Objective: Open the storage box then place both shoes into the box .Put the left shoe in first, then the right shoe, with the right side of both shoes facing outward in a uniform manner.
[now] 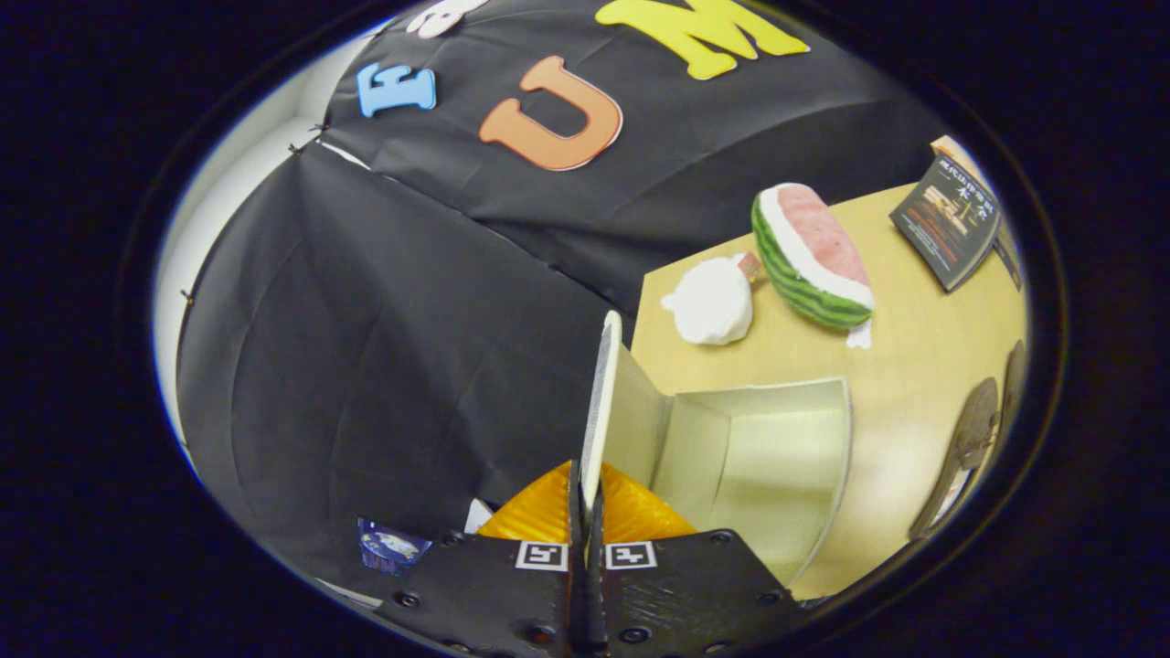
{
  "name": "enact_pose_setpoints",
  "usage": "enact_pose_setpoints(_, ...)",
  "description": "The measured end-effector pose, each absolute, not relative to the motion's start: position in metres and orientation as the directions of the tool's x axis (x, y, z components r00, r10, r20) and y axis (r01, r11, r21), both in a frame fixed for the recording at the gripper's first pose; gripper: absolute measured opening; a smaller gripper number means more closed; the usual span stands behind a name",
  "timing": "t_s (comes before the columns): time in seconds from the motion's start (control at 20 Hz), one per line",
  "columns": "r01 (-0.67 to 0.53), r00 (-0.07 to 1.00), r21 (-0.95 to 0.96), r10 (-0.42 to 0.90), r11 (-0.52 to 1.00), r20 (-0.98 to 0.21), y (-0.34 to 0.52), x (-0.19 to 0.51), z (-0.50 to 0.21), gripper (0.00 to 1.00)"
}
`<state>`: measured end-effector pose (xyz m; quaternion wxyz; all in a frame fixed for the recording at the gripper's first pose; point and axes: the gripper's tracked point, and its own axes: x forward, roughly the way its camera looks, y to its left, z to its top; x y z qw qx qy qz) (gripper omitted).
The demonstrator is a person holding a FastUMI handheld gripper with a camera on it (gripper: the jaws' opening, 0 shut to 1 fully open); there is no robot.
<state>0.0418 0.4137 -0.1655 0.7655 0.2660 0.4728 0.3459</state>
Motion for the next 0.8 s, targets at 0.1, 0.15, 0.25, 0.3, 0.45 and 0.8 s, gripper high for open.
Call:
enact_pose_setpoints(0.1,-0.282,0.299,0.739,0.788,0.612,-0.539,0.441,0.037,-0.164,0.00)
enact_pose_setpoints(0.15,-0.288,0.296,0.741,0.792,0.607,-0.533,0.455,0.035,-0.163,0.00)
enact_pose_setpoints(0.25,-0.326,0.297,0.720,0.790,0.613,-0.537,0.479,0.031,-0.161,0.01)
enact_pose_setpoints(0.3,-0.344,0.297,0.708,0.787,0.617,-0.541,0.491,0.029,-0.161,0.04)
enact_pose_setpoints(0.45,-0.415,0.300,0.656,0.776,0.630,-0.556,0.514,0.020,-0.162,0.12)
enact_pose_setpoints(0.8,-0.591,0.321,0.501,0.754,0.632,-0.573,0.519,-0.001,-0.148,0.74)
